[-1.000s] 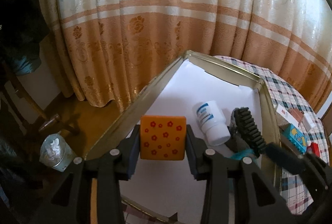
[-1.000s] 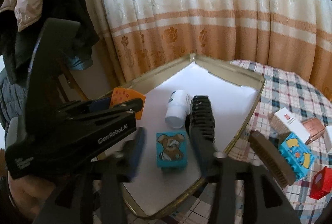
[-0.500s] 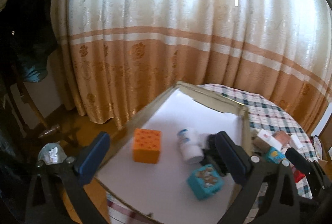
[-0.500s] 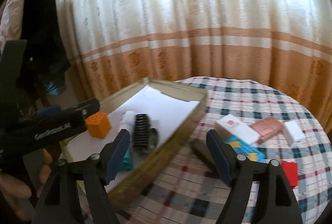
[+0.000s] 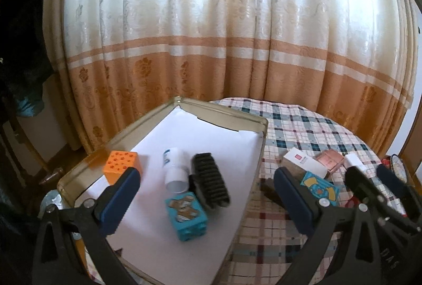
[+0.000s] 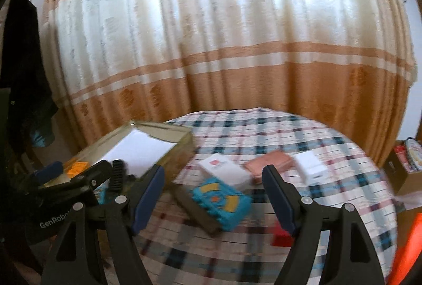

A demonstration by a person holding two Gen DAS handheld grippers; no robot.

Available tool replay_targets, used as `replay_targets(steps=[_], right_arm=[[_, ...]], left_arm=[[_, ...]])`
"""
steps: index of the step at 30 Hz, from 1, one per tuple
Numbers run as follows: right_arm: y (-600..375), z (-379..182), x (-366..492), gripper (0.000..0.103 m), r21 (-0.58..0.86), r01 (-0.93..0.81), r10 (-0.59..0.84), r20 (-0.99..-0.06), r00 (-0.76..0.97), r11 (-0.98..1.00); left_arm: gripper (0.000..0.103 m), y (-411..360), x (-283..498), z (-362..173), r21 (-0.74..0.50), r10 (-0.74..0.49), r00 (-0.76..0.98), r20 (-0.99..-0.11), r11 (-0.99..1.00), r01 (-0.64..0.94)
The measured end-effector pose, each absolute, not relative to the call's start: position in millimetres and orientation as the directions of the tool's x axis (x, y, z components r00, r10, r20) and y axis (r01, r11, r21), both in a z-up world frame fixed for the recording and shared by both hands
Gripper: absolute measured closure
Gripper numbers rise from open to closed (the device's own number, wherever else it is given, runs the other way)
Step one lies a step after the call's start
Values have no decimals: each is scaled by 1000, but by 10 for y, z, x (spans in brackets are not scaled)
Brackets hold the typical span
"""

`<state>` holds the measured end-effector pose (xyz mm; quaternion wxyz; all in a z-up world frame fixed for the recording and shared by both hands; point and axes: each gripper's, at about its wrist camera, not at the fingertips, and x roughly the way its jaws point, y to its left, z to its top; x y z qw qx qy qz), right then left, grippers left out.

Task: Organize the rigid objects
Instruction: 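Open both grippers to release the orange cube and bear block in the tray, then move the right gripper to the red block while the left gripper reaches the blue star block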

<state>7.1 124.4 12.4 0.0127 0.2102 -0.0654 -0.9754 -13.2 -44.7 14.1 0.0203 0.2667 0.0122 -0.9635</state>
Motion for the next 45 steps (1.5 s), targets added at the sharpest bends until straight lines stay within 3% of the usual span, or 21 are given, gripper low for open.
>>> replay_targets(steps=[12,17,25,38,45], right_arm=[[1778,123,265,25,210,-116,22,-403,-915,-971],[1847,132,325,25,147,-169,96,-408,-908,-975],[2135,79,418,25,232,-221,102,-435,-895,-947],[2368,-100,421,25,144,-341,221,-523,-823,-929],[2364,-144,398,25,176,-286,150,-543,-826,-942]], left_arm=[[0,34,-48,68,56,-5,-868,-497,-998,-26],[1,135,-27,24,54,13,-860,-510,-997,-47],[0,231,24,3,57,29,-858,-512,-996,-67],[0,294,107,-20,43,68,-854,-516,-993,-105],[0,326,174,-5,43,90,-856,-509,-991,-130]])
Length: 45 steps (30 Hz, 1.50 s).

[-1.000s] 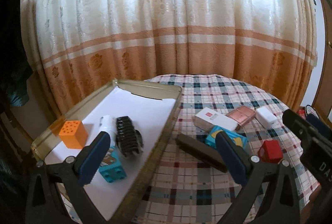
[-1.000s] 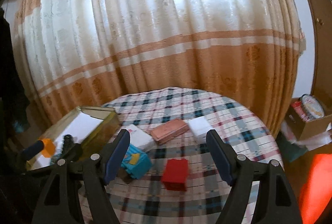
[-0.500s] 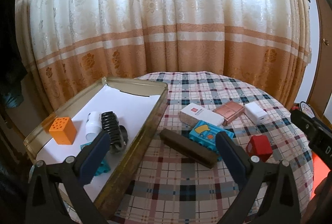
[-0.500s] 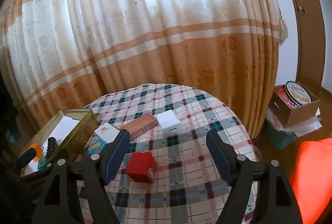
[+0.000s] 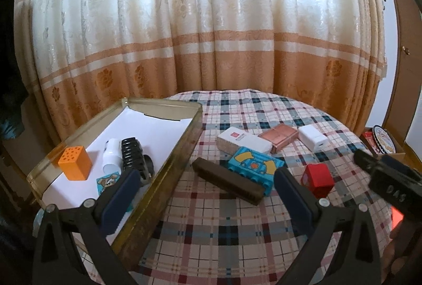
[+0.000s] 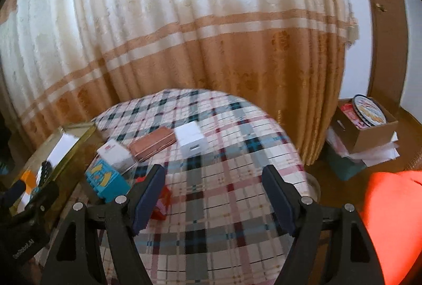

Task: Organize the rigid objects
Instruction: 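Move the right gripper to the red block while the left gripper reaches the blue star block, then grasp the red block with the right gripper while the left gripper grasps the blue star block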

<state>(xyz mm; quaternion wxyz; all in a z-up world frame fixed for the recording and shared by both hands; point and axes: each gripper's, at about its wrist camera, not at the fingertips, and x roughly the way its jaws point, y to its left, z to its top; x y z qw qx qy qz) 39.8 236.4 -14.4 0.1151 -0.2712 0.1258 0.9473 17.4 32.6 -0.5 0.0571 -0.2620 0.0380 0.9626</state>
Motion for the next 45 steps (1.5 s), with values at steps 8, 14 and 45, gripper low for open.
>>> replay_targets(steps=[8,14,45], right_arm=[[2111,-196,215,25,207,-158,3,-599,-801,-965],[1990,-278,-10,25,204,-129,-46,-683,-729,-971],[2070,-396,-148,69,215,-180,-41,-743,-668,-960]], left_arm=[[0,312,215,-53,25,98,-825,-557,-991,-134],[0,190,206,-59,-20,88,-824,-560,-996,-92],[1,85,163,-161,-50,79,-781,-620,-997,-62]])
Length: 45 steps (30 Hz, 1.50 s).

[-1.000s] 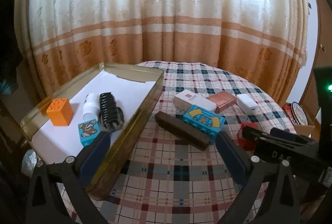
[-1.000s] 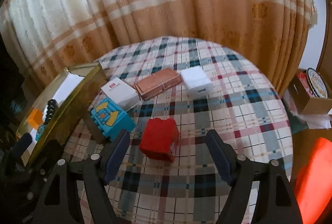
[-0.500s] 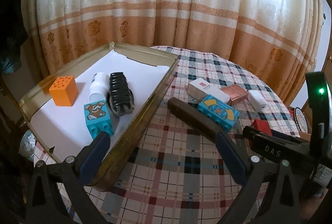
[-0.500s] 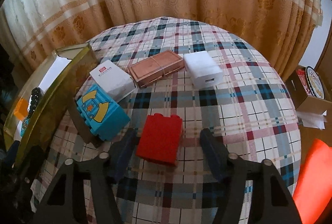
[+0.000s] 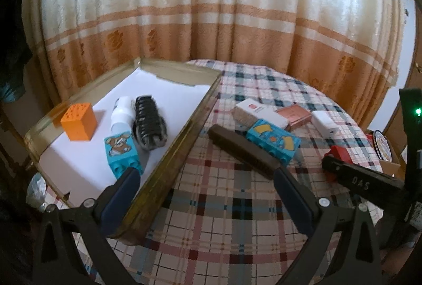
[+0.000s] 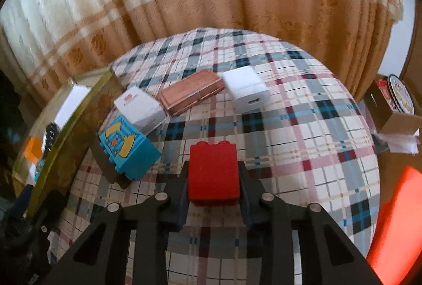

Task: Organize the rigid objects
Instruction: 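Grasp the red block with the right gripper while the left gripper grasps the blue star block, then lift and carry the red block and blue star block over the tin tray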

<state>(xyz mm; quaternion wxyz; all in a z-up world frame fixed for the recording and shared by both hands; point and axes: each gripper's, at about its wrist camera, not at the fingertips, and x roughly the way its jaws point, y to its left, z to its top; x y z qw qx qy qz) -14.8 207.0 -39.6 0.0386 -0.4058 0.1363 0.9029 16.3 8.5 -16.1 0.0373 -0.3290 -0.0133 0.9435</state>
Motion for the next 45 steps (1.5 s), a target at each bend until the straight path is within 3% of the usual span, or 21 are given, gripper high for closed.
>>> replay_targets(steps=[4,7,12,19,23,27,31,33,34,40,45], right_arm=[[2173,-345,-27,69,256,-207,-34,-701,-712,-944],[2236,-290,40,69,269,-232,-8,-670,-743,-935],[2391,-173,139,69,265,-285,63,-622,-780,-921],[2502,-215,150,69,284,-310,70,-625,-777,-907],[2531,-260,146,69,304,-308,50,-634,-772,-901],[2539,-280,153,69,308,-304,40,-640,-768,-902],[2540,-321,157,69,307,-304,34,-651,-758,-902],[2536,-361,149,69,303,-307,33,-662,-749,-902],[2539,-373,147,69,306,-308,29,-665,-746,-901],[2544,-381,143,69,309,-302,22,-665,-747,-902],[2562,-380,154,69,321,-304,18,-660,-751,-897]], left_arm=[[1,215,250,-43,28,68,-834,-547,-995,-100],[1,318,196,19,38,103,-831,-547,-988,-148],[1,564,-115,-58,22,173,-759,-628,-971,-239],[1,1013,-392,-178,89,225,-690,-688,-917,-388],[1,1117,-580,-293,137,165,-672,-722,-918,-373],[1,1130,-698,-387,102,166,-629,-760,-924,-368],[7,1106,-736,-460,93,151,-619,-770,-935,-343],[16,1120,-715,-481,105,151,-623,-767,-929,-354],[26,1127,-708,-495,112,147,-626,-766,-928,-355],[28,1020,-707,-441,-40,288,-583,-760,-915,-401],[28,794,-565,-280,-226,437,-570,-696,-887,-404]])
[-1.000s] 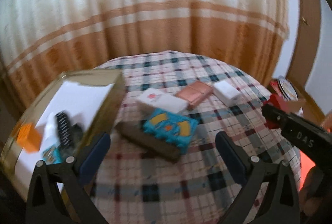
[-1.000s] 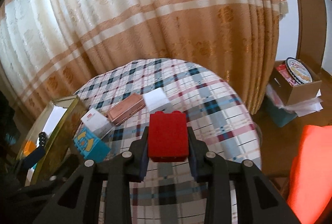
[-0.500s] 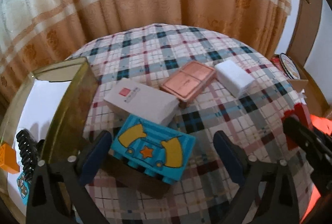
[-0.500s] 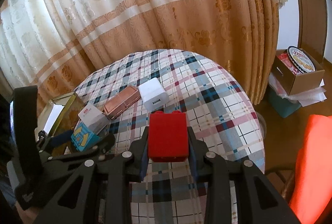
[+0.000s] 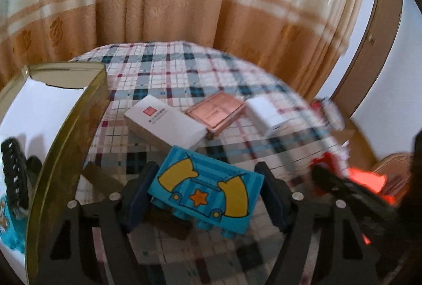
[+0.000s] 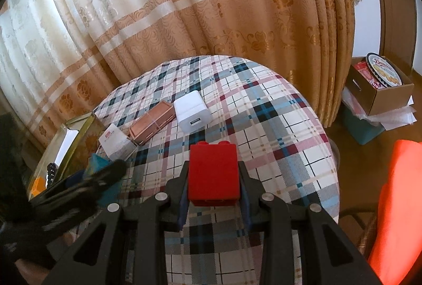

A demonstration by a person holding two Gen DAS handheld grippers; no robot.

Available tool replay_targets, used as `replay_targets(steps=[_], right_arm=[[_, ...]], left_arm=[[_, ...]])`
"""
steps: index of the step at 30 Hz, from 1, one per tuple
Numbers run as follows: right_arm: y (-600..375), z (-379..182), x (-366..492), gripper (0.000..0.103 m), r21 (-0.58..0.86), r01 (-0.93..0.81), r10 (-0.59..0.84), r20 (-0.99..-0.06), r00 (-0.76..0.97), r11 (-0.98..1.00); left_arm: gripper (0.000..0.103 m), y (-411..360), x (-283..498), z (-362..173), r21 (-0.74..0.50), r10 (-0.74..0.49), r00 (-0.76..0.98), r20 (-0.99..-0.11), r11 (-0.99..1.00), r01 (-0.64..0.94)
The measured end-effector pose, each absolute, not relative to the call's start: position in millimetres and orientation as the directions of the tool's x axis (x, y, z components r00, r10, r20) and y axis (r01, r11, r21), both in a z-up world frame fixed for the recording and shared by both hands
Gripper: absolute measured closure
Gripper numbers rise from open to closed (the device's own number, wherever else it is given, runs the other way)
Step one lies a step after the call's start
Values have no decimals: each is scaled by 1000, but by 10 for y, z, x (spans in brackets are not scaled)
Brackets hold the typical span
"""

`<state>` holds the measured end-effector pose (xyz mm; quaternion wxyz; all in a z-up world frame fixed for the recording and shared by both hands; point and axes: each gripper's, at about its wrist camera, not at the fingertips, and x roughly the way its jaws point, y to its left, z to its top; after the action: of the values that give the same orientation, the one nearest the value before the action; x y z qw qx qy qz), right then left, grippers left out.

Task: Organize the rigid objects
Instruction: 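Lift and carry the red block and blue star block over the tin tray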

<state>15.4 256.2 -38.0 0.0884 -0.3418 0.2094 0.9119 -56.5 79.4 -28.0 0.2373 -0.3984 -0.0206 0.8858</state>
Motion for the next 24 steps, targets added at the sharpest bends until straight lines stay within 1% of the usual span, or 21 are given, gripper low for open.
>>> replay_targets(steps=[4,8,11,15,18,24], right_arm=[[2555,-377,162,69,319,-308,24,-659,-752,-897],[2551,-369,177,69,316,-315,34,-656,-754,-895],[2538,-360,173,69,304,-316,42,-658,-752,-899],[2496,-339,171,69,283,-313,54,-658,-751,-907],[2432,-288,177,69,296,-290,32,-648,-761,-910],[2217,-26,148,69,276,-229,12,-612,-791,-933]], left_arm=[[28,765,-424,-187,-256,480,-569,-668,-866,-431],[28,776,-234,-50,-215,492,-594,-636,-853,-476],[28,641,-167,68,-222,506,-613,-607,-848,-481],[28,366,-142,212,-191,452,-665,-595,-883,-429],[28,148,-146,278,-203,431,-687,-585,-898,-390],[28,-202,-161,390,-169,350,-753,-557,-936,-310]])
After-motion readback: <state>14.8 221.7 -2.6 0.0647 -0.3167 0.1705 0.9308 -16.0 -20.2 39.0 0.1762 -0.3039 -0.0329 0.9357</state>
